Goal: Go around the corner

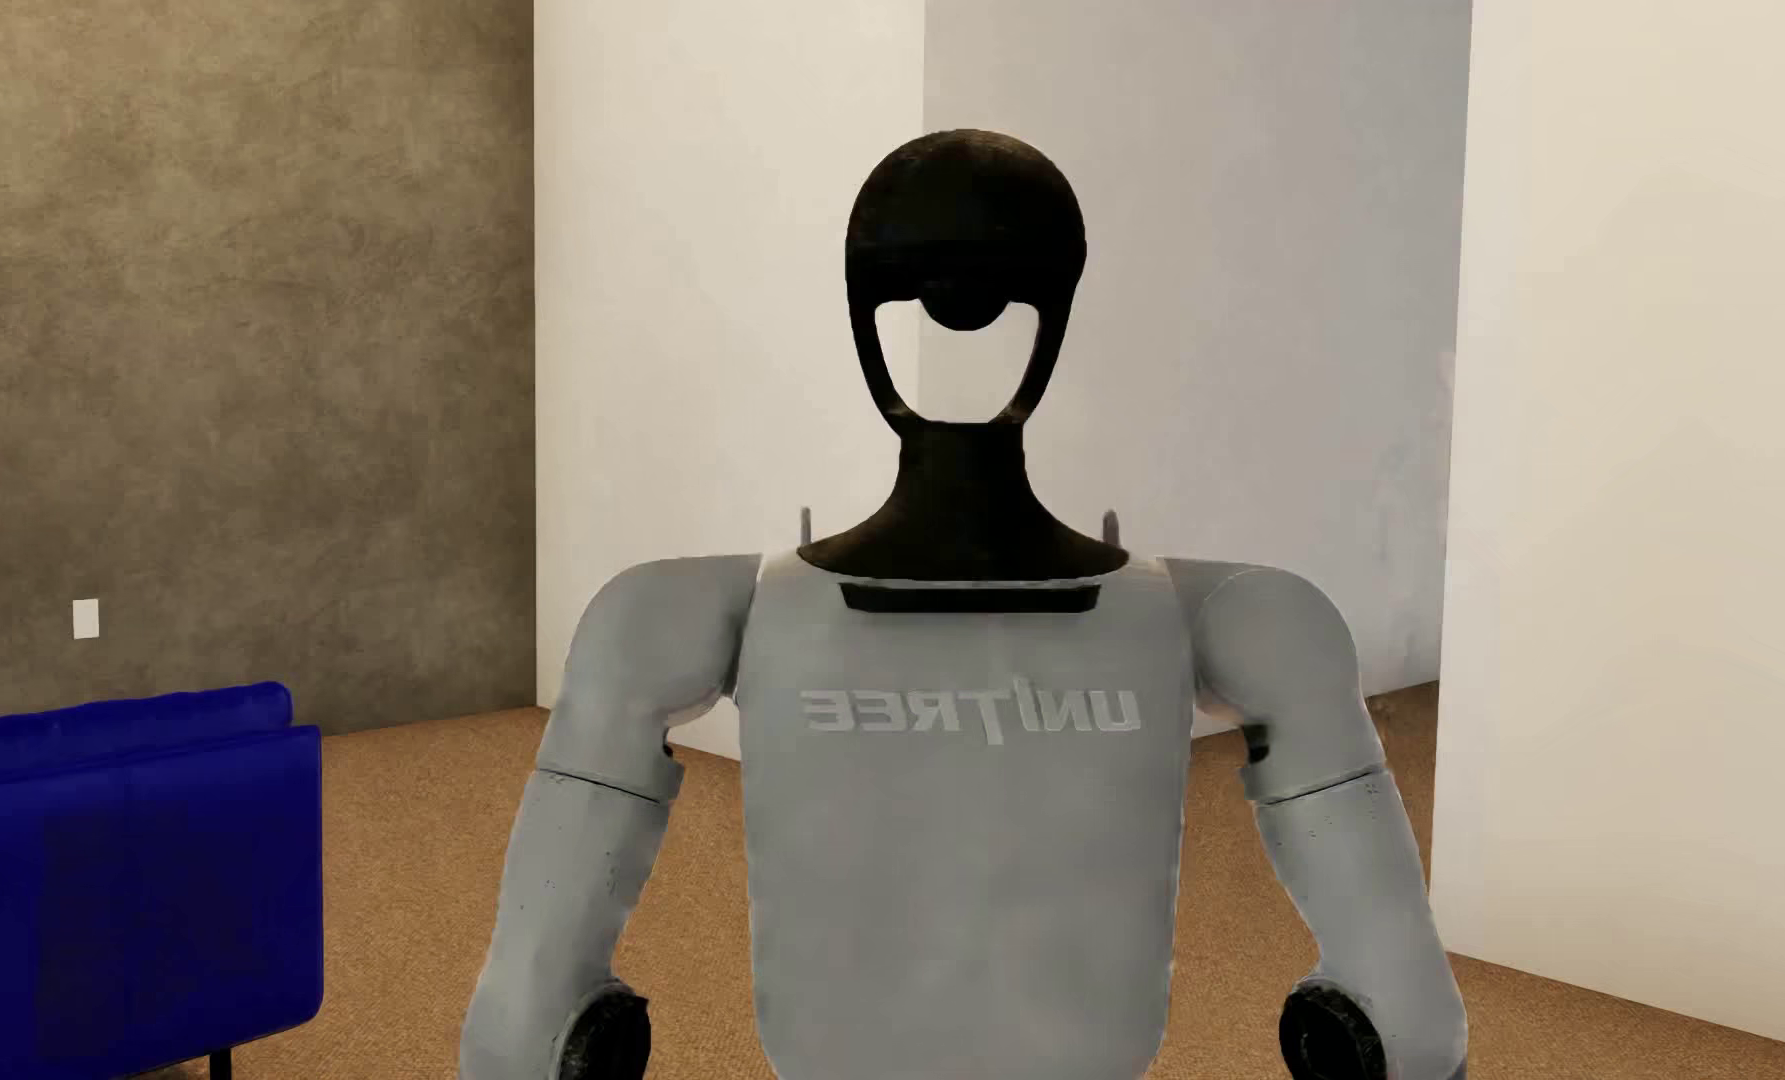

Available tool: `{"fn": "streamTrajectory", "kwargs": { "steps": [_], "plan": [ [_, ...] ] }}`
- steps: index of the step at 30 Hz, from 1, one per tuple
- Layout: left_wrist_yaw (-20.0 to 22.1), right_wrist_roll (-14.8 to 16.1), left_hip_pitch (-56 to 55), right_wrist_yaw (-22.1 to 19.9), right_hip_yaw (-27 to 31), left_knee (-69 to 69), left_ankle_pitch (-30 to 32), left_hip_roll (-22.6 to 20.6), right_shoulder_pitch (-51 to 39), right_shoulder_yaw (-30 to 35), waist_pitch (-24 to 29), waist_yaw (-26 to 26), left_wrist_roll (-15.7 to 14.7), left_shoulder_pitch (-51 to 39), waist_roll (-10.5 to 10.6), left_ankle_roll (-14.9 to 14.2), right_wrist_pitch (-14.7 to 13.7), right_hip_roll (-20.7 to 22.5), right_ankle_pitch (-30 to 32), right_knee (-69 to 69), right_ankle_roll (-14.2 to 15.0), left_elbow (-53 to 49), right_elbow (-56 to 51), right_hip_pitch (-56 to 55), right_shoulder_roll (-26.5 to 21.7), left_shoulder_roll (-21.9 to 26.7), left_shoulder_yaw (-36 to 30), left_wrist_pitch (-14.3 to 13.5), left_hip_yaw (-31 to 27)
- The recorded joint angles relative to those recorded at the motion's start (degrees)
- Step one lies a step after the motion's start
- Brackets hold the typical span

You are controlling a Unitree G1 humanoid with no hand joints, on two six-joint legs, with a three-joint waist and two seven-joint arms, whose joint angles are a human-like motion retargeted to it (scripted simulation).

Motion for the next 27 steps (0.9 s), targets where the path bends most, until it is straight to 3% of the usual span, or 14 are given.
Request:
{"fn": "streamTrajectory", "kwargs": {
  "steps": [1, 2, 5, 11, 15, 19, 20, 23, 27],
  "plan": [
    [0.0, 0.0, -1.9, 0.0, 0.0, 20.0, -5.3, -0.2, -0.3, -0.3, -0.1, -2.2, 0.0, -0.7, 0.0, 0.0, 0.0, 0.9, 0.3, -3.0, 0.0, -0.5, 1.7, 0.9, 0.0, 0.2, 1.8, 0.0, 0.0],
    [0.0, 0.0, -1.7, 0.0, 0.0, 20.2, -6.6, -0.2, -0.4, -1.6, 0.3, -2.1, 0.0, -1.7, -0.1, 0.0, 0.0, 0.7, 1.3, -1.8, 0.0, -0.9, 1.5, 1.2, 0.0, 0.9, 4.8, 0.0, 0.0],
    [0.0, 0.0, -2.1, 0.0, 0.0, 20.8, -7.8, 0.1, -3.2, 1.4, 0.3, -1.4, 0.0, -5.2, -0.2, 0.0, 0.0, 1.4, 2.4, -2.8, 0.0, -3.4, 3.0, 1.4, -0.4, 2.2, 4.1, 0.0, 0.0],
    [0.0, 0.0, 0.1, 0.0, 0.0, 19.9, -8.8, 0.5, -5.0, -0.6, 0.4, -2.3, 0.0, -7.6, 0.5, 0.0, 0.0, 2.0, 6.3, -3.0, 0.0, -4.1, -1.0, 0.2, 0.2, 0.8, 6.0, 0.0, 0.0],
    [0.0, 0.0, -2.5, 0.0, 0.0, 21.5, -12.4, -0.1, -5.1, 1.4, 1.1, -1.7, 0.0, -6.5, 0.2, 0.0, 0.0, 2.7, 9.5, -2.2, 0.0, -4.3, -2.4, -1.1, 0.7, 1.4, 5.3, 0.0, 0.0],
    [0.0, 0.0, -13.6, 0.0, 0.0, 40.9, -14.8, 0.3, -4.9, 3.1, 5.2, 0.3, 0.0, -4.1, 0.9, 0.0, 0.0, 3.5, 5.8, -2.4, 0.0, -3.0, -6.3, 4.5, -2.3, 1.6, 4.9, 0.0, 0.0],
    [0.0, 0.0, -16.6, 0.0, 0.0, 44.4, -15.0, 0.3, -5.6, 4.2, 5.1, 2.7, 0.0, -3.1, 0.2, 0.0, 0.0, 2.5, 4.5, -2.7, 0.0, -2.7, -6.1, 5.6, -2.7, 1.7, 4.6, 0.0, 0.0],
    [0.0, 0.0, -24.7, 0.0, 0.0, 39.5, -11.4, 0.4, -8.8, 2.2, 5.9, 7.7, 0.0, -1.2, -1.9, 0.0, 0.0, 0.6, 0.7, -3.8, 0.0, -1.2, -4.4, 8.8, -1.7, 2.9, 4.1, 0.0, 0.0],
    [0.0, 0.0, -31.3, 0.0, 0.0, 30.2, -5.4, 0.9, -11.6, 1.2, 7.5, 9.3, 0.0, 0.0, -2.0, 0.0, 0.0, 0.1, -7.1, -4.9, 0.0, 4.4, -4.4, 18.6, -1.8, 2.9, 4.0, 0.0, 0.0]
  ]
}}
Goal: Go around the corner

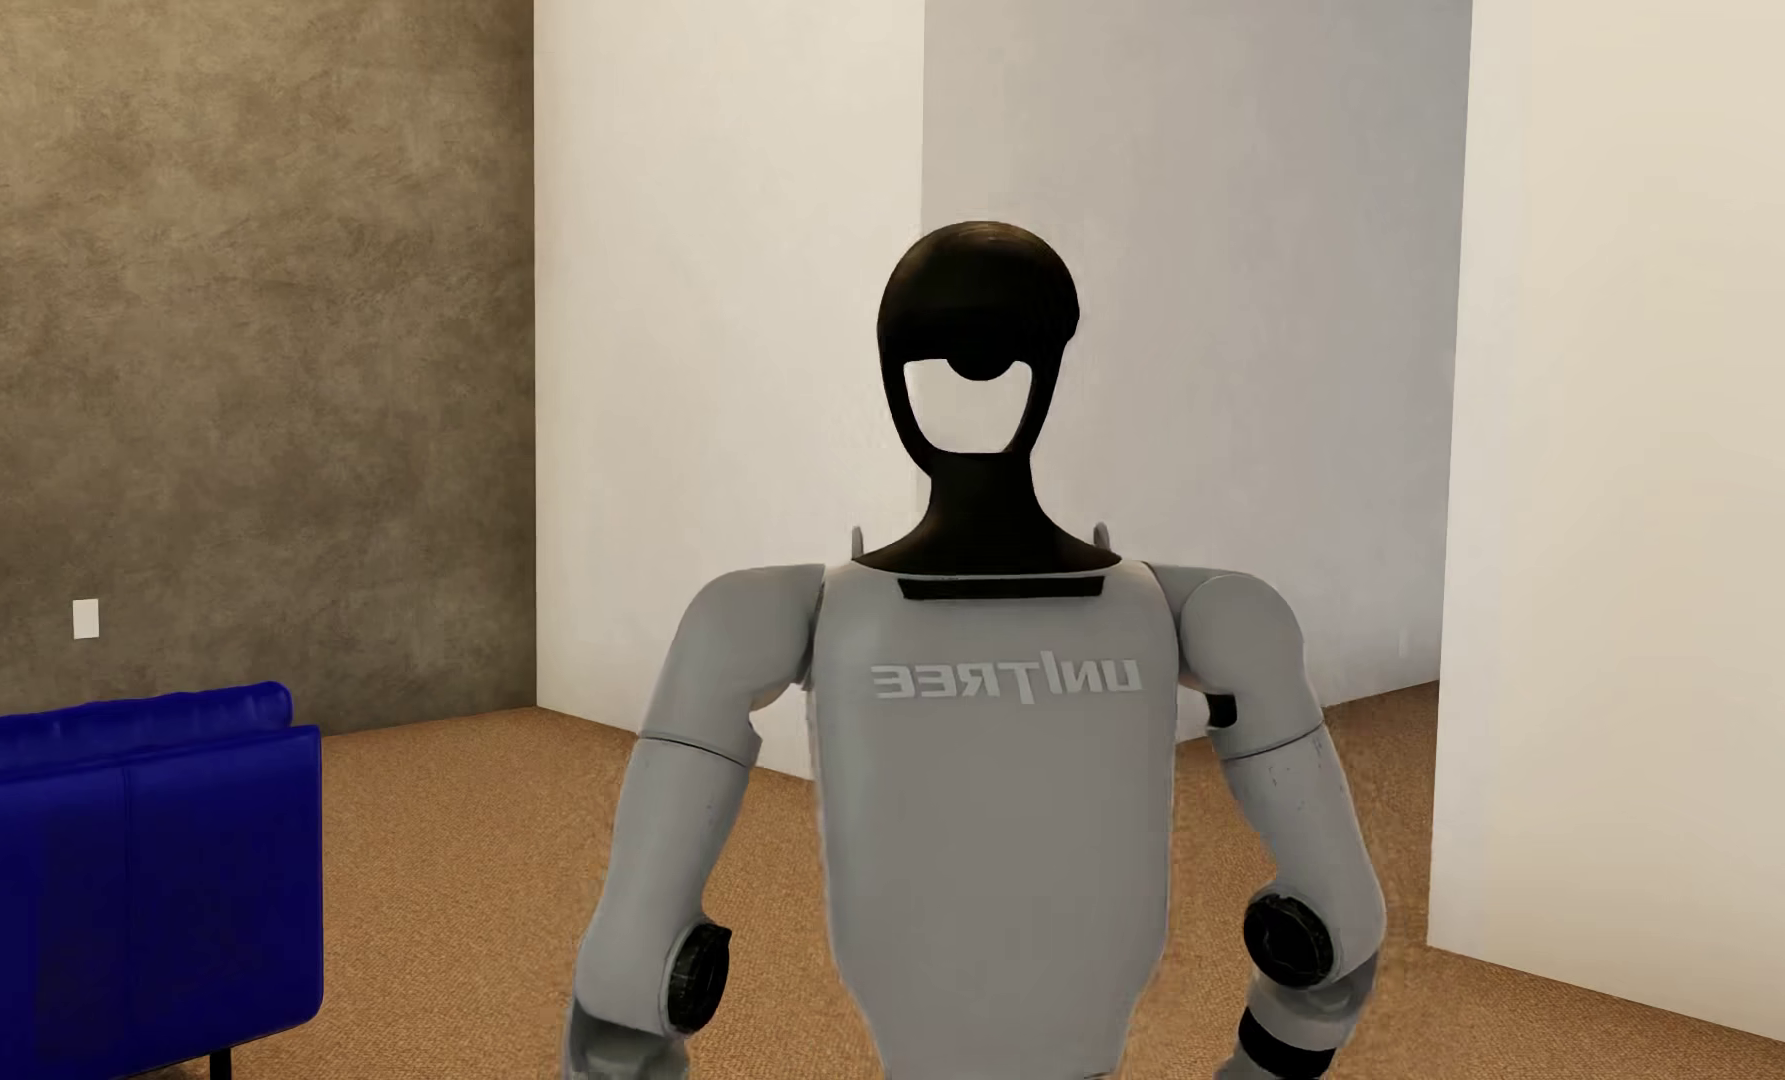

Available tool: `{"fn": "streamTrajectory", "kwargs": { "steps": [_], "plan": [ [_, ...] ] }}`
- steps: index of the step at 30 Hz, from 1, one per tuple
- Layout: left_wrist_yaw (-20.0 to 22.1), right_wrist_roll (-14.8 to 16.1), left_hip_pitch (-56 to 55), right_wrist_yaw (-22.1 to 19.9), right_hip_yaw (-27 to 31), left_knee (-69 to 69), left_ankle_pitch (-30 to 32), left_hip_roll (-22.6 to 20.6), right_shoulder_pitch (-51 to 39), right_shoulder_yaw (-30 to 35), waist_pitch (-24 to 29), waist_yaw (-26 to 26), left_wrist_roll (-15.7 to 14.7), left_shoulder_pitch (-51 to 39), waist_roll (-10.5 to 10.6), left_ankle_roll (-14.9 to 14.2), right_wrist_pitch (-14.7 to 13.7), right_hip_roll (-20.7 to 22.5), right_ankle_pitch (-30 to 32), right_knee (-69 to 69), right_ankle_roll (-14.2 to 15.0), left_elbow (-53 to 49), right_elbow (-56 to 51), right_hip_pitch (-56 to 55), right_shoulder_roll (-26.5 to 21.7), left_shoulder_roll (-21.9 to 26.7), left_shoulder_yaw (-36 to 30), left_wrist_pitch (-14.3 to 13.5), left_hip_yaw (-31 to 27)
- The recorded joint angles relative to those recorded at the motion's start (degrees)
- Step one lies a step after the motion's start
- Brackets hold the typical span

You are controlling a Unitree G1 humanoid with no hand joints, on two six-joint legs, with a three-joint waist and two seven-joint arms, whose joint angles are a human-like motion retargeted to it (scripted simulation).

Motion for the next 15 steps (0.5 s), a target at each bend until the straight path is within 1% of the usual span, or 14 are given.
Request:
{"fn": "streamTrajectory", "kwargs": {
  "steps": [2, 3, 4, 5, 6, 7, 8, 9, 10, 11, 12, 13, 14, 15],
  "plan": [
    [0.0, 0.0, -1.2, 0.0, 0.0, 0.8, -1.0, 1.7, -1.0, 1.7, -0.1, 2.9, 0.0, 0.1, 0.0, 0.0, 0.0, -0.1, 1.0, -1.0, 0.0, 1.0, 2.4, 3.9, 0.2, 0.2, 0.7, 0.0, 0.0],
    [0.0, 0.0, -2.1, 0.0, 0.0, 2.8, -1.1, 0.3, 0.0, 4.2, -0.6, 3.8, 0.0, 0.1, -0.6, 0.0, 0.0, -1.5, 2.4, -0.3, 0.0, 1.5, 0.7, 4.9, -0.8, 0.3, 0.2, 0.0, 0.0],
    [0.0, 0.0, -3.7, 0.0, 0.0, 7.1, -2.9, -0.3, 1.0, 1.2, -1.4, 5.3, 0.0, 0.2, -1.3, 0.0, 0.0, -3.0, 5.7, 1.6, 0.0, 1.9, 3.3, 4.2, 0.6, 0.1, 0.5, 0.0, 0.0],
    [0.0, 0.0, -2.0, 0.0, 0.0, 10.0, -4.9, -1.0, 1.7, 4.8, -1.3, 5.8, 0.0, 0.8, -2.3, 0.0, 0.0, -4.1, 11.1, 4.7, 0.0, 1.0, 4.1, 4.7, 0.6, 0.9, 0.0, 0.0, 0.0],
    [0.0, 0.0, -0.2, 0.0, 0.0, 11.7, -7.1, -1.9, 3.6, 4.8, -1.7, 5.5, 0.0, -0.2, -2.3, 0.0, 0.0, -4.9, 20.6, 10.4, 0.0, 2.6, 3.9, 3.0, 0.4, 0.3, -1.1, 0.0, 0.0],
    [0.0, 0.0, 1.8, 0.0, 0.0, 12.3, -9.4, -1.7, 5.0, 5.5, -2.8, 4.3, 0.0, -0.2, -1.5, 0.0, 0.0, -5.0, 30.2, 20.7, 0.0, 2.7, 4.6, -2.4, 0.2, 0.0, -0.9, 0.0, 0.0],
    [0.0, 0.0, 6.5, 0.0, 0.0, 11.5, -11.4, -3.9, 5.6, 5.8, -0.7, 3.3, 0.0, -0.9, -2.0, 0.0, 0.0, -6.7, 35.8, 33.2, 0.0, 1.4, 4.8, -7.6, 0.7, 0.0, 0.3, 0.0, 0.0],
    [0.0, 0.0, 10.1, 0.0, 0.0, 10.0, -12.9, -5.9, 7.1, 4.6, 0.2, -0.8, 0.0, -1.6, -2.0, 0.0, 0.0, -7.1, 35.6, 45.2, 0.0, 0.0, 3.7, -14.1, 0.4, -0.7, 0.4, 0.0, 0.0],
    [0.0, 0.0, 15.6, 0.0, 0.0, 7.3, -13.5, -5.7, 7.7, 6.1, 1.0, -3.6, 0.0, -2.4, -0.9, 0.0, 0.0, -6.1, 34.2, 52.4, 0.0, -0.8, 4.4, -19.3, -0.1, -0.3, -0.4, 0.0, 0.0],
    [0.0, 0.0, 20.1, 0.0, 0.0, 4.4, -13.9, -5.2, 9.0, 4.8, 0.7, -6.8, 0.0, -2.7, 0.1, 0.0, 0.0, -4.9, 34.0, 53.9, 0.0, -3.0, 5.0, -25.5, 0.4, -0.2, -0.2, 0.0, 0.0],
    [0.0, 0.0, 24.9, 0.0, 0.0, 0.6, -13.5, -5.6, 10.2, 1.7, 1.3, -11.3, 0.0, -3.6, 0.6, 0.0, 0.0, -4.6, 36.1, 49.4, 0.0, -4.7, 4.4, -30.5, 0.7, -0.3, -0.2, 0.0, 0.0],
    [0.0, 0.0, 30.5, 0.0, 0.0, -3.1, -13.0, -5.1, 11.9, 0.8, 1.7, -14.7, 0.0, -4.0, 1.7, 0.0, 0.0, -3.6, 39.5, 40.0, 0.0, -6.7, 2.7, -33.7, 0.0, -0.3, 0.9, 0.0, 0.0],
    [0.0, 0.0, 34.9, 0.0, 0.0, -6.8, -12.4, -4.7, 12.1, 3.1, 1.7, -16.9, 0.0, -5.0, 2.1, 0.0, 0.0, -2.8, 42.9, 29.1, 0.0, -8.7, 3.1, -36.9, -0.6, 0.8, 0.6, 0.0, 0.0],
    [0.0, 0.0, 39.0, 0.0, 0.0, -9.2, -12.9, -4.5, 13.2, 2.9, 1.5, -18.8, 0.0, -6.3, 2.2, 0.0, 0.0, -2.7, 42.8, 18.3, 0.0, -10.3, 2.5, -39.1, -1.1, 1.5, 0.7, 0.0, 0.0]
  ]
}}
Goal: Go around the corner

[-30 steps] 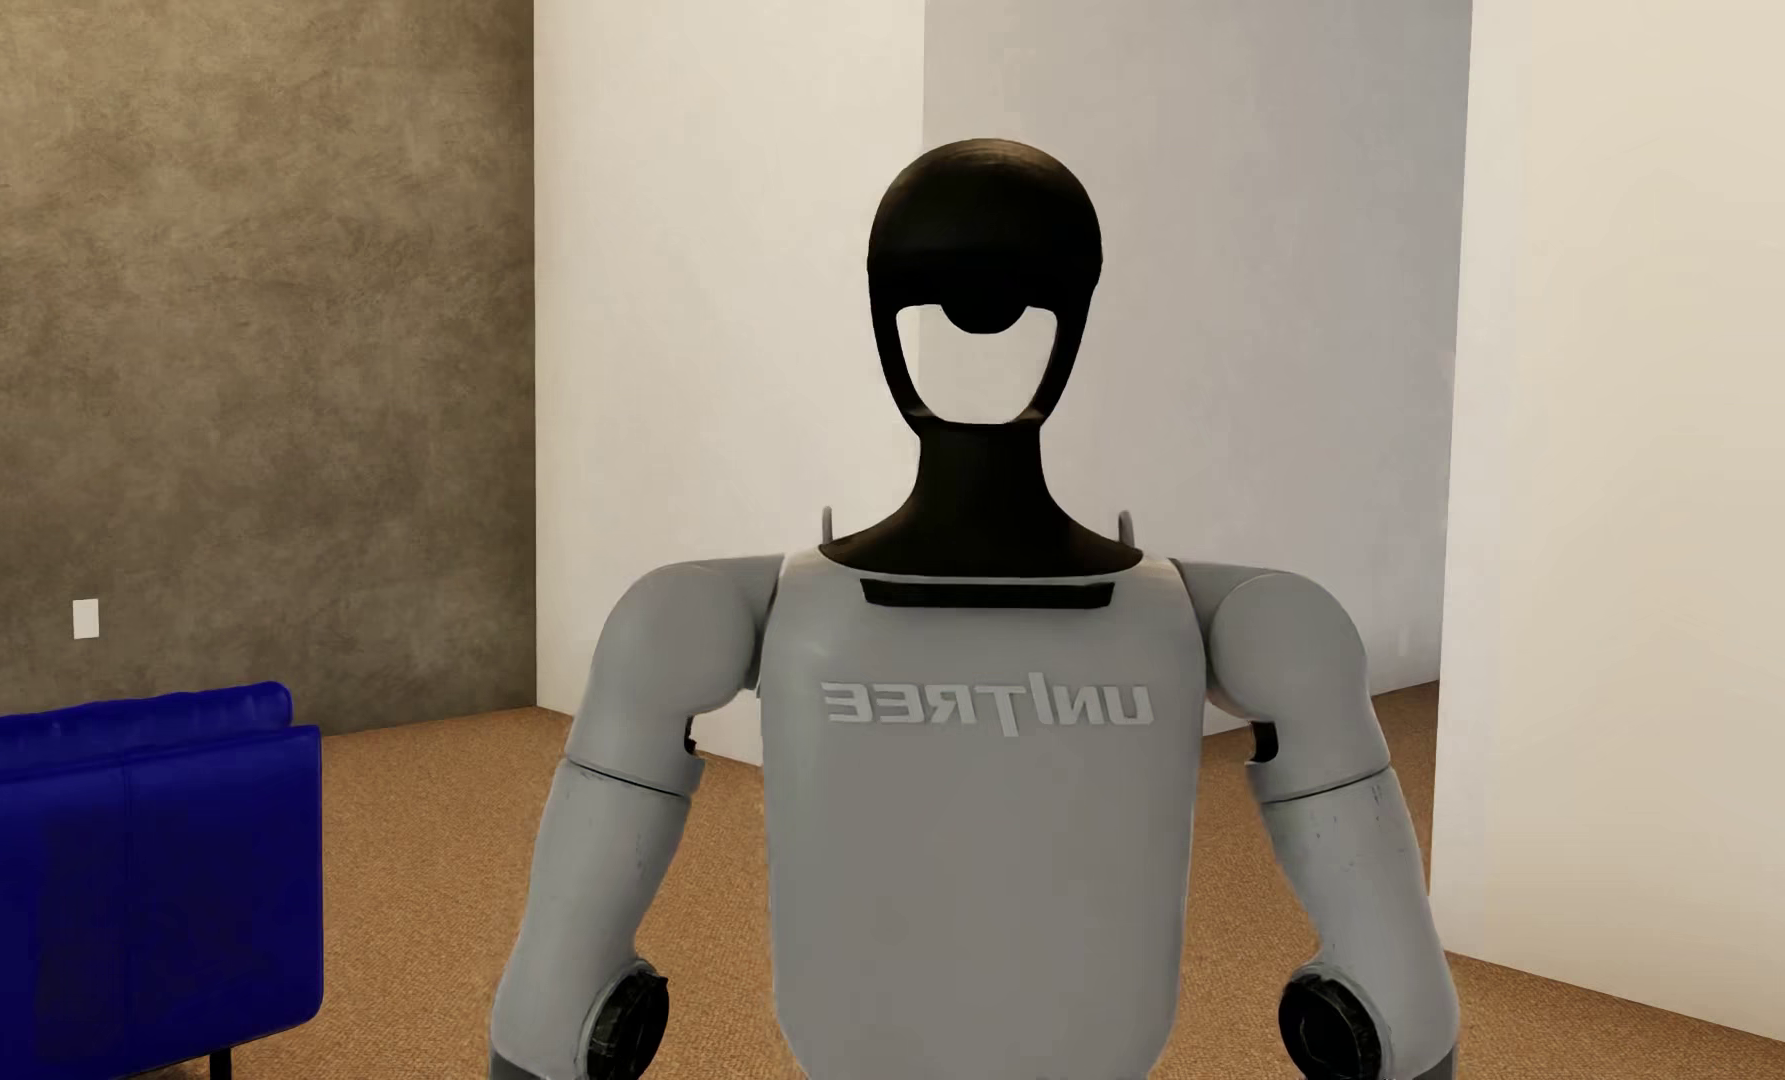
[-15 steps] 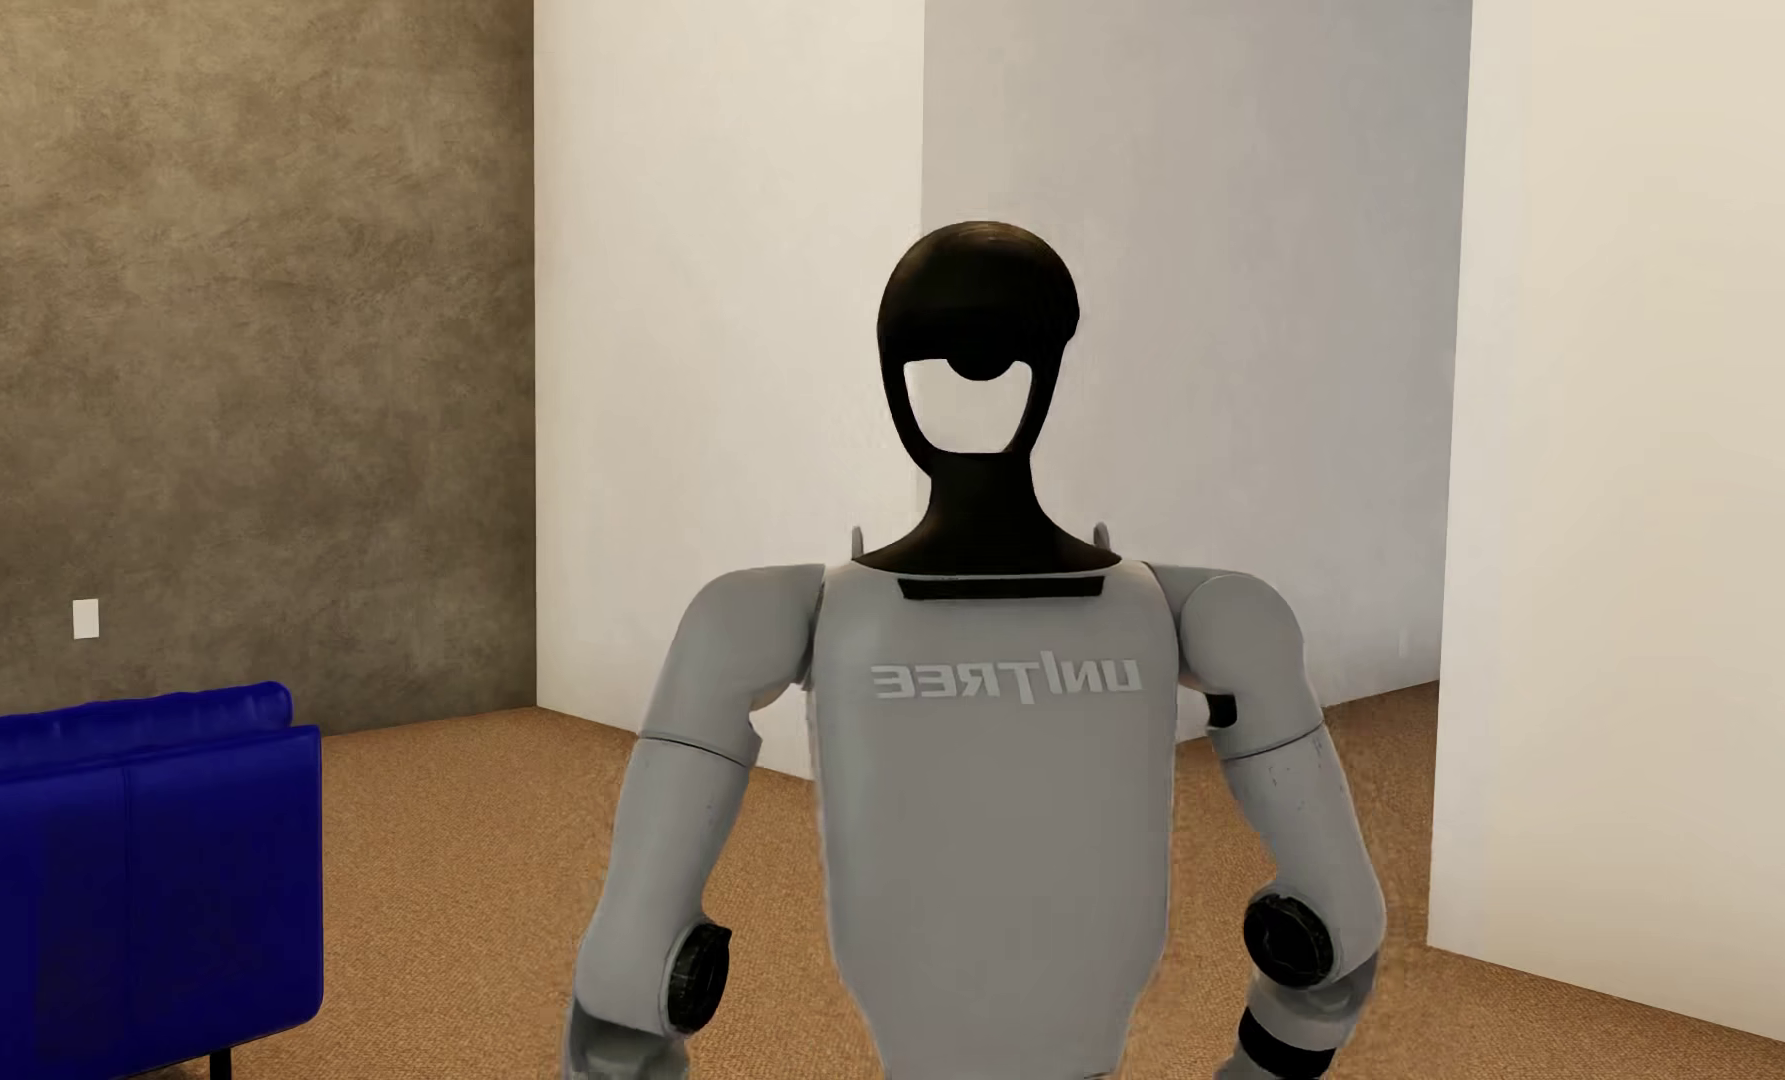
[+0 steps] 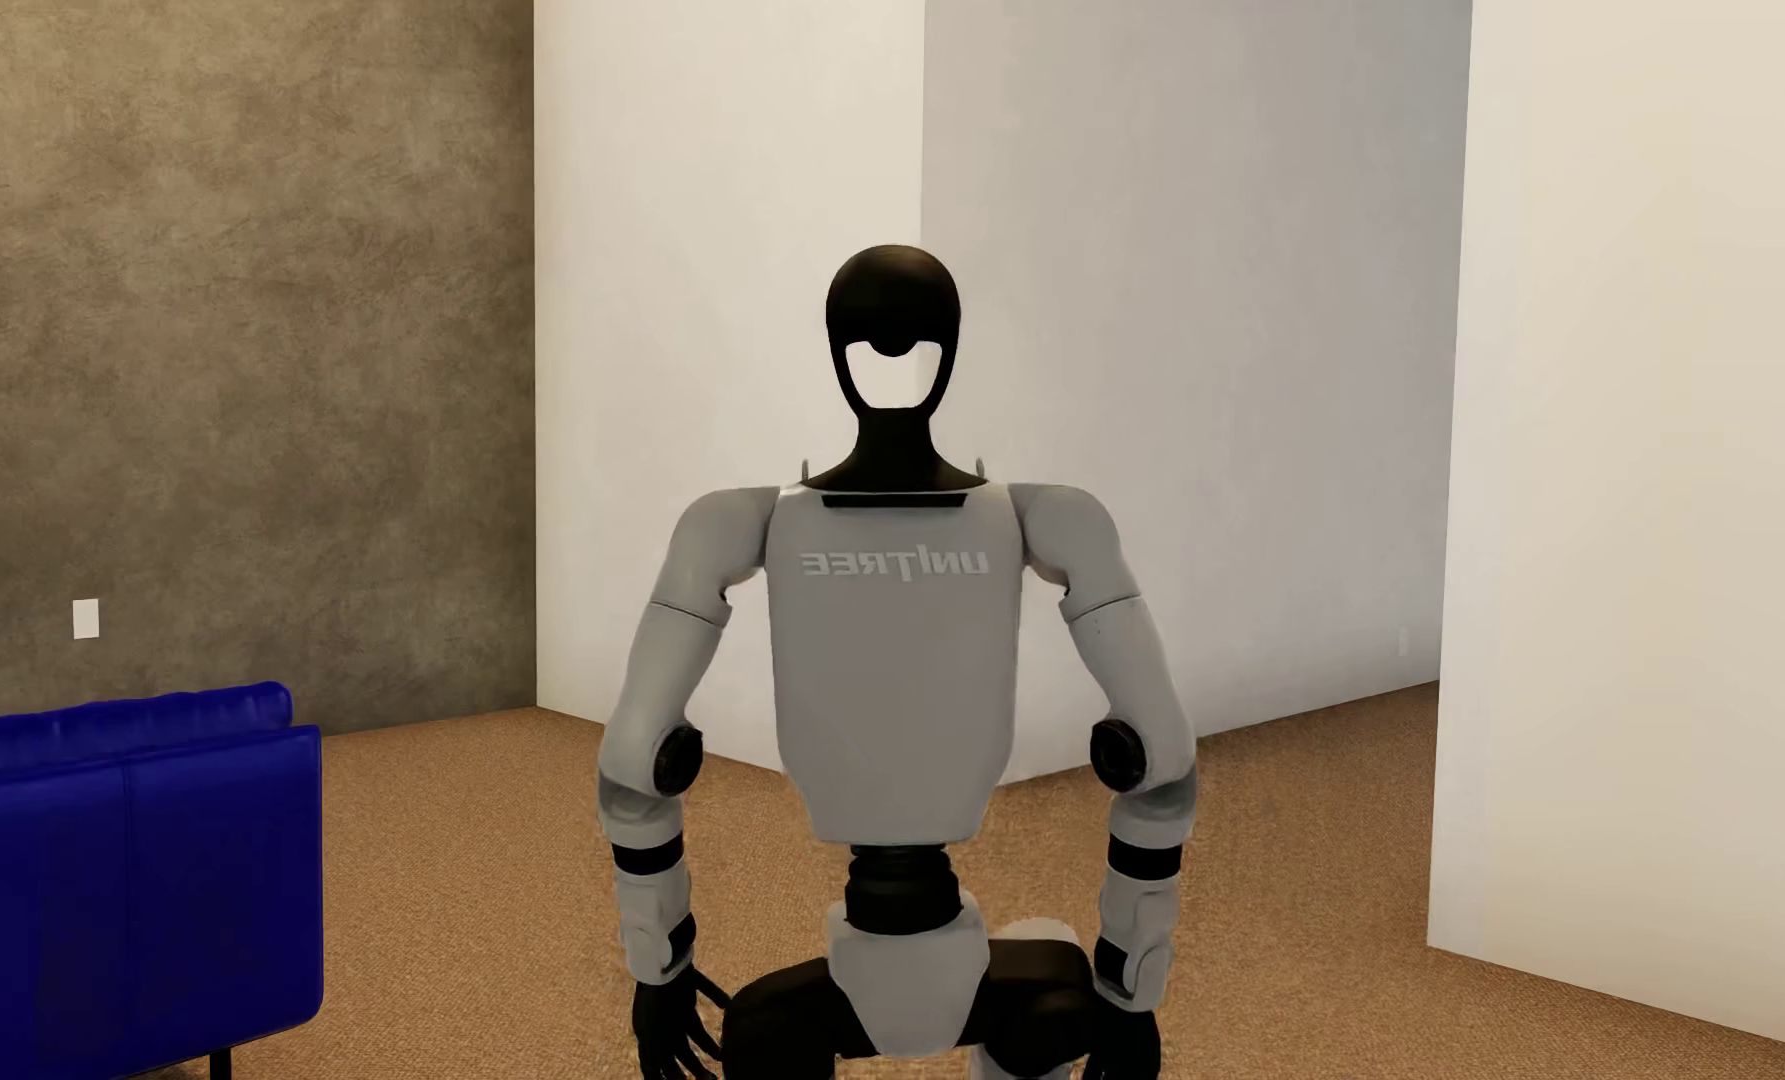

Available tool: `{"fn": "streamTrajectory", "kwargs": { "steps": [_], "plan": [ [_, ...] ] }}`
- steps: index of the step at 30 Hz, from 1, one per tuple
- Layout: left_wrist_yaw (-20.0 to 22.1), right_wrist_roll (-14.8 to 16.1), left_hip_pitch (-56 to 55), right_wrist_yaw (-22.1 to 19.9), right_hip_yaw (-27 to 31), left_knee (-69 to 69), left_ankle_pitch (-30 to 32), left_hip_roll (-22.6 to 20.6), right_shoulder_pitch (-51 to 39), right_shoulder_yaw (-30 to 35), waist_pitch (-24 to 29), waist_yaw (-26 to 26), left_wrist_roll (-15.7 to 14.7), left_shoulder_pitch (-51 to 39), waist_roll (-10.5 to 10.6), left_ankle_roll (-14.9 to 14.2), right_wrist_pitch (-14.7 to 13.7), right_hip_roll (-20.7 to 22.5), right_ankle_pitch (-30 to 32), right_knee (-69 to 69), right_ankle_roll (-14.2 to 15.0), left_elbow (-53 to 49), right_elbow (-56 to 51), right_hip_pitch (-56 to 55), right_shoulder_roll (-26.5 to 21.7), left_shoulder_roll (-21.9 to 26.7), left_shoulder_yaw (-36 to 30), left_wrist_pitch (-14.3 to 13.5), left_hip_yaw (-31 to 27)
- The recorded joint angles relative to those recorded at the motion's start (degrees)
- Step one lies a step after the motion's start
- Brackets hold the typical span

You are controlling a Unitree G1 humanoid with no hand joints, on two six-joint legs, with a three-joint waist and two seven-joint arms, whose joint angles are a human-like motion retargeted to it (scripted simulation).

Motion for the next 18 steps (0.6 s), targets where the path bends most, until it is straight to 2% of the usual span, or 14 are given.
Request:
{"fn": "streamTrajectory", "kwargs": {
  "steps": [1, 2, 3, 4, 5, 6, 7, 8, 9, 10, 12, 14, 16, 18],
  "plan": [
    [0.0, 0.0, 3.7, 0.0, 0.0, -2.0, -1.0, 0.0, 0.5, -0.8, -0.4, -1.9, 0.0, -1.1, 0.0, 0.0, 0.0, 0.0, -7.4, -9.4, 0.0, -1.5, 0.0, -1.7, 0.2, 0.7, 0.4, 0.0, 0.0],
    [0.0, 0.0, 6.6, 0.0, 0.0, -2.7, -2.1, 0.1, 1.2, -0.1, -1.3, -2.8, 0.0, -2.3, -0.2, 0.0, 0.0, -0.4, -20.2, -15.2, 0.0, -2.7, -0.5, -3.2, -0.1, 1.4, 0.6, 0.0, 0.0],
    [0.0, 0.0, 8.4, 0.0, 0.0, -2.3, -3.0, 0.6, 1.5, 0.2, -1.8, -3.8, 0.0, -3.4, 0.1, 0.0, 0.0, -0.4, -28.4, -15.4, 0.0, -2.7, 0.7, -4.5, 0.1, 1.6, 1.1, 0.0, 0.0],
    [0.0, 0.0, 10.1, 0.0, 0.0, -1.5, -3.0, 0.8, 1.7, 1.1, -1.4, -5.8, 0.0, -3.8, 0.2, 0.0, 0.0, -0.6, -24.1, -15.2, 0.0, -2.4, 0.6, -5.3, -0.1, 1.5, 2.2, 0.0, 0.0],
    [0.0, 0.0, 11.4, 0.0, 0.0, 0.4, -0.4, 1.6, 2.0, 1.1, -1.8, -6.5, 0.0, -3.5, 0.9, 0.0, 0.0, 0.0, -10.3, -11.5, 0.0, -1.8, 0.9, -7.6, -0.2, 1.1, 3.3, 0.0, 0.0],
    [0.0, 0.0, 10.8, 0.0, 0.0, 3.9, 5.7, 3.1, 1.9, 1.6, -2.3, -6.9, 0.0, -2.8, 2.5, 0.0, 0.0, 1.1, 0.7, -7.1, 0.0, -0.7, 1.6, -9.6, 0.0, 0.2, 4.3, 0.0, 0.0],
    [0.0, 0.0, 9.6, 0.0, 0.0, 12.0, 16.1, 4.8, 1.5, 2.3, -1.9, -5.6, 0.0, -1.7, 3.7, 0.0, 0.0, 2.9, 3.0, -3.2, 0.0, 0.9, 2.9, -7.8, 0.0, -0.8, 3.9, 0.0, 0.0],
    [0.0, 0.0, 4.1, 0.0, 0.0, 23.4, 25.8, 5.6, 0.7, 2.7, -2.5, -3.6, 0.0, -0.5, 3.8, 0.0, 0.0, 4.7, 2.3, -1.5, 0.0, 2.6, 3.8, -5.6, 0.2, -1.1, 3.0, 0.0, 0.0],
    [0.0, 0.0, -3.0, 0.0, 0.0, 36.0, 25.6, 7.0, 0.3, 1.6, -2.6, -1.7, 0.0, 0.0, 4.2, 0.0, 0.0, 6.5, 0.1, -1.6, 0.0, 3.3, 2.5, -2.4, 0.1, -0.8, 0.8, 0.0, 0.0],
    [0.0, 0.0, -7.9, 0.0, 0.0, 44.5, 17.7, 7.6, -0.8, 0.1, -1.3, 1.2, 0.0, 0.6, 4.1, 0.0, 0.0, 7.5, -3.8, -4.0, 0.0, 3.1, 2.0, 4.0, 0.3, -0.9, 0.2, 0.0, 0.0],
    [0.0, 0.0, -18.7, 0.0, 0.0, 47.3, 6.7, 6.0, -4.5, -1.4, -0.5, 7.9, 0.0, 1.8, 1.7, 0.0, 0.0, 6.5, -12.5, -8.4, 0.0, 3.8, 1.2, 15.0, 0.3, -0.9, -1.0, 0.0, 0.0],
    [0.0, 0.0, -25.2, 0.0, 0.0, 34.0, 5.1, 5.9, -7.3, -0.9, -0.2, 14.5, 0.0, 4.5, 0.0, 0.0, 0.0, 5.1, -22.1, -13.7, 0.0, 2.7, -3.6, 26.3, -1.7, -0.1, -1.3, 0.0, 0.0],
    [0.0, 0.0, -29.9, 0.0, 0.0, 14.5, 9.9, 5.9, -10.8, -5.1, -0.9, 17.6, 0.0, 5.8, -1.0, 0.0, 0.0, 3.5, -31.4, -17.5, 0.0, 3.9, -5.2, 34.9, -2.2, -0.1, 0.3, 0.0, 0.0],
    [0.0, 0.0, -32.1, 0.0, 0.0, -1.6, 15.0, 6.4, -13.7, -7.4, -3.2, 19.4, 0.0, 6.3, -1.3, 0.0, 0.0, 2.8, -34.8, -17.6, 0.0, 5.6, -6.7, 39.0, -3.0, -0.2, -0.2, 0.0, 0.0]
  ]
}}
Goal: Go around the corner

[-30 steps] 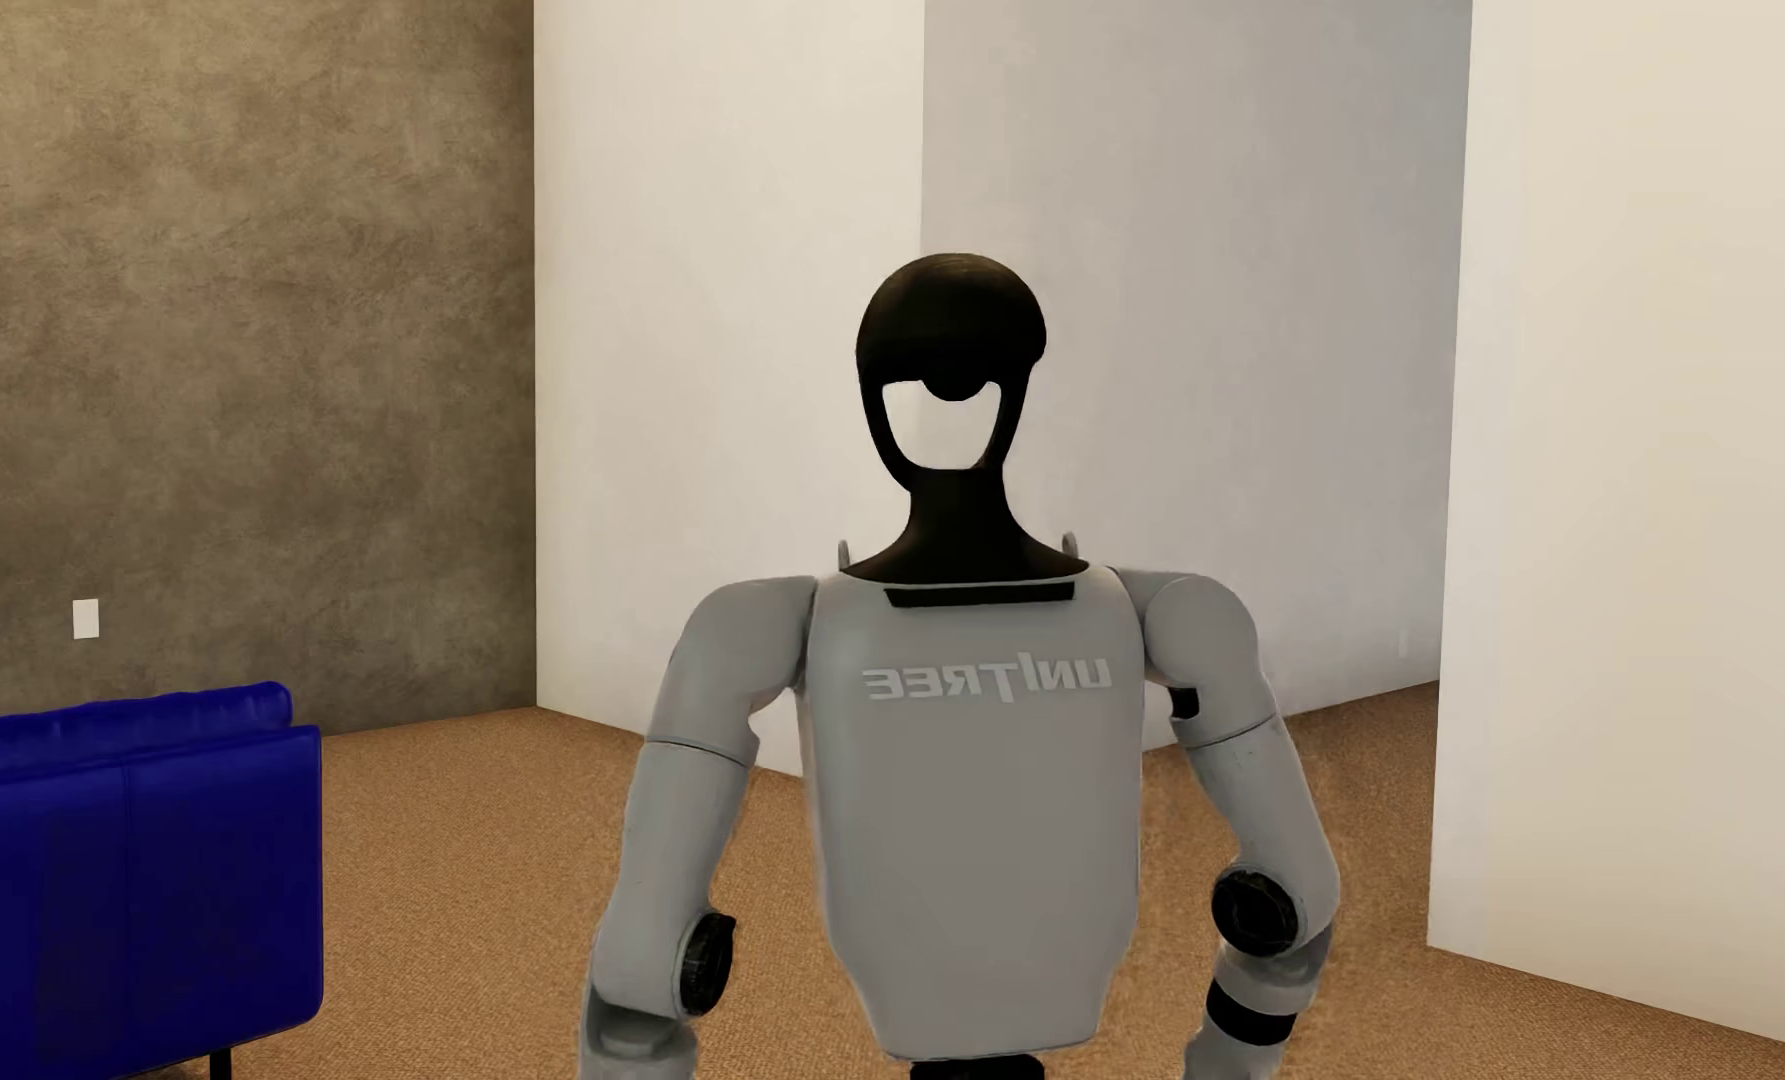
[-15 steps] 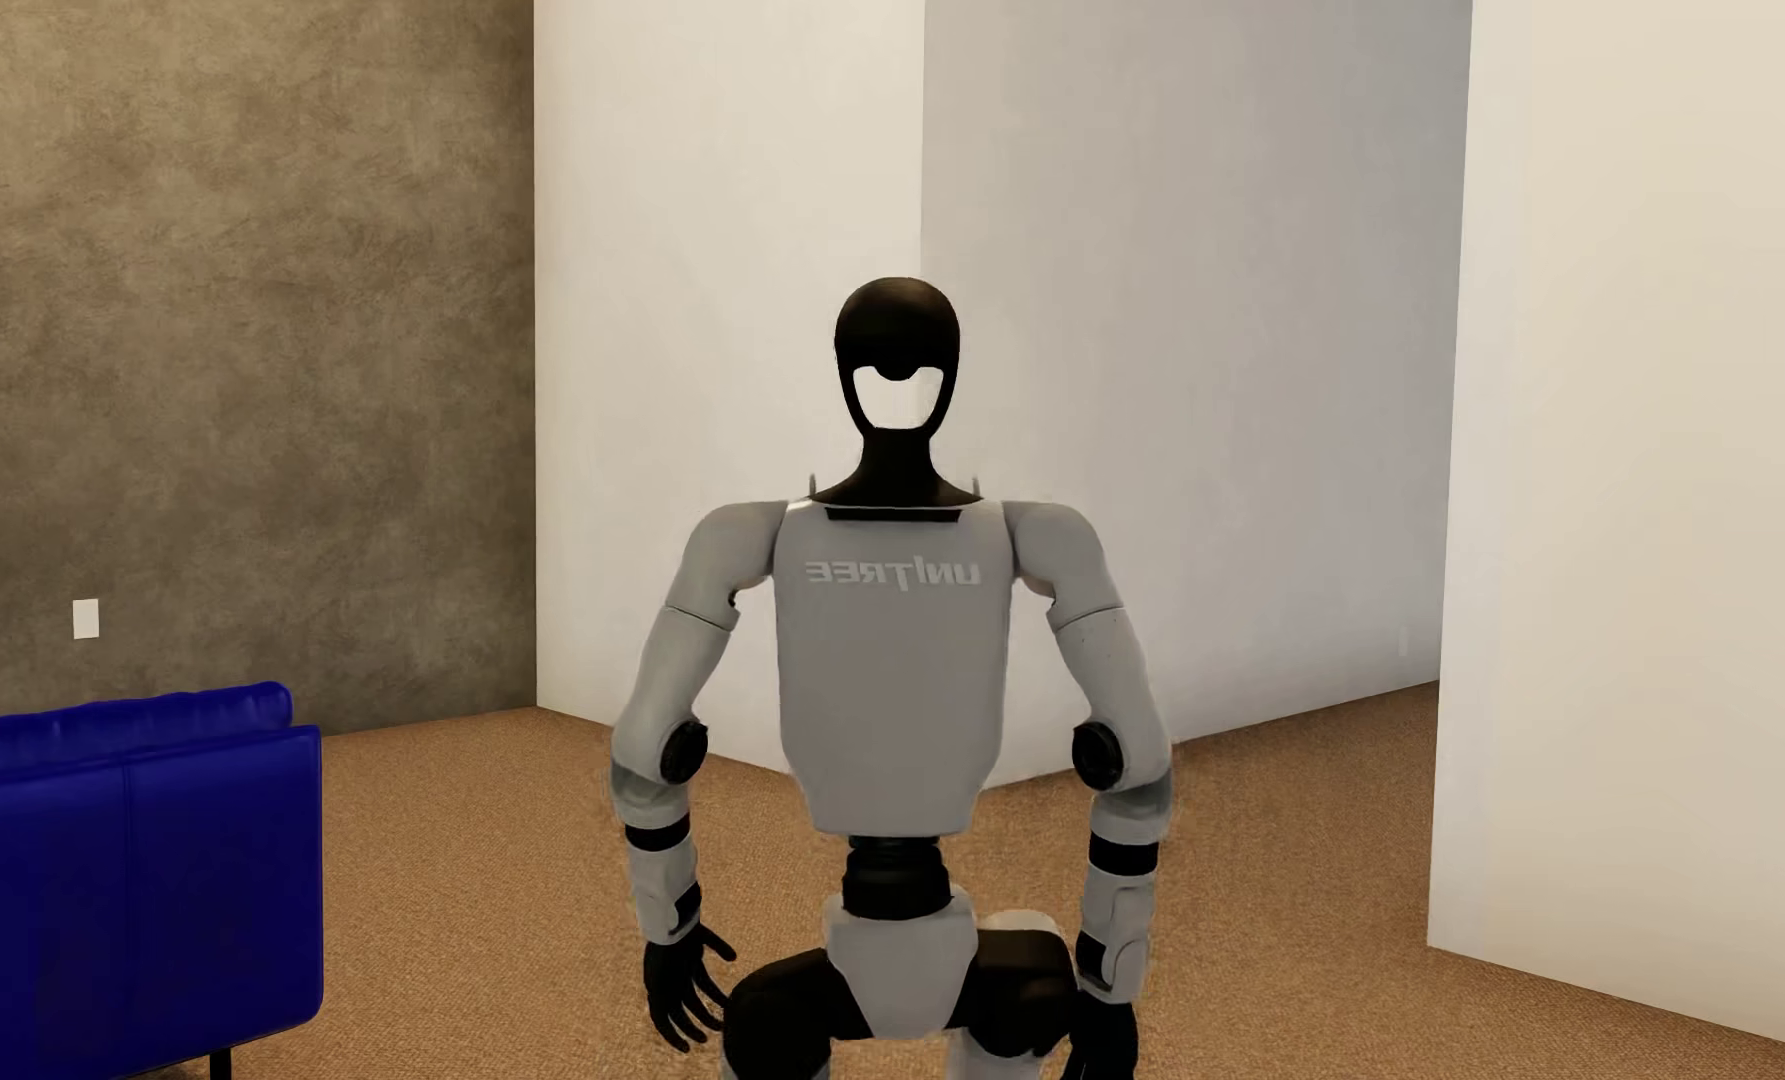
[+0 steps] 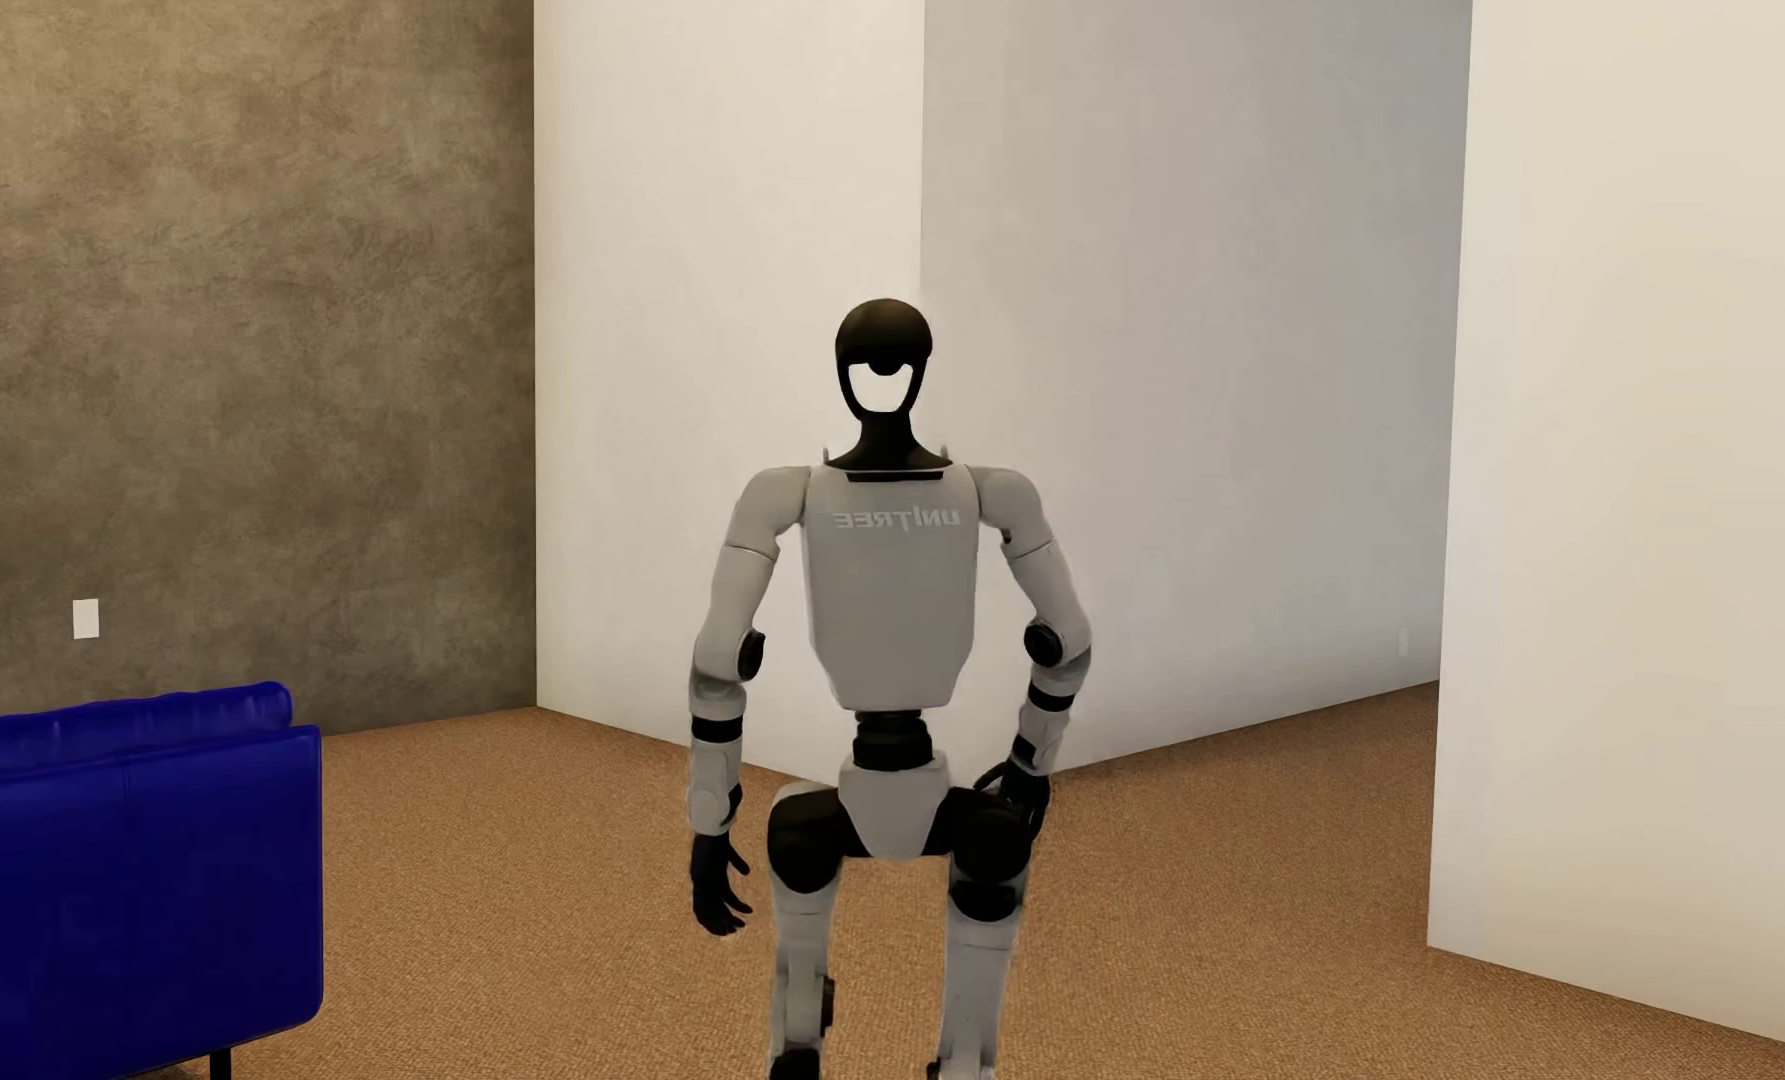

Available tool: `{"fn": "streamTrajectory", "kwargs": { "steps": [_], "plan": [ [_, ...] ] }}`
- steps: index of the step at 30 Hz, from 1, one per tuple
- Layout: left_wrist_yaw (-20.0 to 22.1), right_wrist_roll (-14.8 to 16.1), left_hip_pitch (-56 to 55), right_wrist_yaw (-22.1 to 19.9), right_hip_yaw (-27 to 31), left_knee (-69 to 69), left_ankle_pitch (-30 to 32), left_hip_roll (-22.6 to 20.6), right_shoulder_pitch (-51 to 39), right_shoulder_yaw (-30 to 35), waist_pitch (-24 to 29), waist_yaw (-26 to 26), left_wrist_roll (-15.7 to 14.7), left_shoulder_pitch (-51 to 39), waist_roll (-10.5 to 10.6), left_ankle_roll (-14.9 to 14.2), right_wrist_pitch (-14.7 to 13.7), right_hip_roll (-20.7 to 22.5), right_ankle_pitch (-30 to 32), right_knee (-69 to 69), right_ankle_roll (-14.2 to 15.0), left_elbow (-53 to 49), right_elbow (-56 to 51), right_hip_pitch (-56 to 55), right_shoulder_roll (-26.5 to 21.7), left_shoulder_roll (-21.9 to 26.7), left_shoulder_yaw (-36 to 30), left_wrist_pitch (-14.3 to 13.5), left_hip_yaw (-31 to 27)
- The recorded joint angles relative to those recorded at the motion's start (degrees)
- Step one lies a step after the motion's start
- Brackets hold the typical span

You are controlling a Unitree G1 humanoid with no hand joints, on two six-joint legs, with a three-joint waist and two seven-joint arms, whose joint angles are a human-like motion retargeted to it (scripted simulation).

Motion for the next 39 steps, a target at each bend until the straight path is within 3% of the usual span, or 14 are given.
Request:
{"fn": "streamTrajectory", "kwargs": {
  "steps": [3, 5, 8, 11, 12, 14, 16, 19, 21, 26, 28, 30, 33, 39],
  "plan": [
    [0.0, 0.0, -0.8, 0.0, 0.0, 7.9, -1.1, -2.2, 1.8, -2.4, -0.3, 2.9, 0.0, 0.4, -1.3, 0.0, 0.0, -3.3, 9.6, 6.9, 0.0, 3.5, -2.0, 5.6, 0.2, 0.0, -1.5, 0.0, 0.0],
    [0.0, 0.0, 0.5, 0.0, 0.0, 16.6, -2.0, -5.6, 5.2, -3.8, -1.1, 2.4, 0.0, 0.9, -3.5, 0.0, 0.0, -7.0, 26.8, 27.5, 0.0, 6.6, 1.8, -0.9, 3.4, -0.8, -0.2, 0.0, 0.0],
    [0.0, 0.0, 14.1, 0.0, 0.0, 12.0, -7.3, -7.1, 6.6, 3.7, 0.9, -4.9, 0.0, -1.1, -3.0, 0.0, 0.0, -7.0, 27.6, 56.0, 0.0, 5.3, 4.7, -21.1, 4.5, -0.7, -1.2, 0.0, 0.0],
    [0.0, 0.0, 27.4, 0.0, 0.0, 3.7, -8.7, -6.3, 10.3, 5.4, 2.3, -14.1, 0.0, -4.5, -0.5, 0.0, 0.0, -4.9, 40.4, 28.5, 0.0, -0.5, 8.9, -33.5, 4.6, 0.5, -0.7, 0.0, 0.0],
    [0.0, 0.0, 31.1, 0.0, 0.0, 1.7, -9.4, -6.3, 11.6, 5.7, 2.1, -15.7, 0.0, -5.1, -0.1, 0.0, 0.0, -4.8, 40.0, 16.0, 0.0, -3.9, 9.4, -35.4, 4.1, 1.2, 0.5, 0.0, 0.0],
    [0.0, 0.0, 36.1, 0.0, 0.0, 1.2, -11.9, -5.4, 13.3, 7.6, 1.1, -17.8, 0.0, -6.4, 0.5, 0.0, 0.0, -4.2, 15.1, 3.9, 0.0, -8.3, 10.6, -37.6, 3.5, 2.4, 3.9, 0.0, 0.0],
    [0.0, 0.0, 39.5, 0.0, 0.0, 4.3, -10.4, -5.1, 15.3, 9.6, 0.7, -19.1, 0.0, -5.4, 1.3, 0.0, 0.0, -3.0, 23.0, 6.3, 0.0, -9.2, 9.7, -39.7, 2.2, 2.5, 6.9, 0.0, 0.0],
    [0.0, 0.0, 28.9, 0.0, 0.0, 35.2, 6.9, -0.8, 16.6, 10.1, -0.3, -15.5, 0.0, -2.6, 3.8, 0.0, 0.0, 2.8, 32.0, 13.9, 0.0, -4.5, 11.4, -35.4, 2.3, 1.3, 7.4, 0.0, 0.0],
    [0.0, 0.0, 17.4, 0.0, 0.0, 46.5, -5.7, 0.1, 15.0, 9.6, 2.1, -12.2, 0.0, -2.7, 5.0, 0.0, 0.0, 3.9, 24.2, 10.4, 0.0, -1.6, 10.0, -24.3, 1.8, 0.7, 4.4, 0.0, 0.0],
    [0.0, 0.0, 2.7, 0.0, 0.0, 3.2, -4.6, -1.5, 7.7, 3.5, 1.1, 0.1, 0.0, 2.3, 0.3, 0.0, 0.0, 0.9, 4.9, 1.9, 0.0, -0.4, 5.4, -4.7, 0.6, 1.6, 3.8, 0.0, 0.0],
    [0.0, 0.0, -1.5, 0.0, 0.0, 2.0, -3.0, 0.8, 5.8, 2.2, -0.6, 3.3, 0.0, 4.2, -1.6, 0.0, 0.0, 0.0, 1.1, 3.1, 0.0, 0.3, 3.7, -0.5, -0.2, 1.9, 4.7, 0.0, 0.0],
    [0.0, 0.0, -3.4, 0.0, 0.0, 13.7, 2.2, -1.3, 6.6, -3.6, -0.4, 6.3, 0.0, 5.3, -4.8, 0.0, 0.0, -2.2, 9.3, 14.8, 0.0, 2.0, 0.4, 0.8, 0.5, 2.0, 6.8, 0.0, 0.0],
    [0.0, 0.0, 4.8, 0.0, 0.0, 19.0, -4.6, -1.9, 6.8, 3.6, 1.1, 1.6, 0.0, 2.9, -6.8, 0.0, 0.0, -4.6, 34.2, 45.8, 0.0, 6.6, 4.6, -13.3, 3.1, 0.9, 3.9, 0.0, 0.0],
    [0.0, 0.0, 34.3, 0.0, 0.0, 3.9, -14.0, 2.6, 14.0, 6.2, 1.0, -17.2, 0.0, 2.7, -1.5, 0.0, 0.0, -5.6, 33.6, 17.0, 0.0, -7.0, 8.3, -44.1, 3.7, 1.5, 2.6, 0.0, 0.0]
  ]
}}
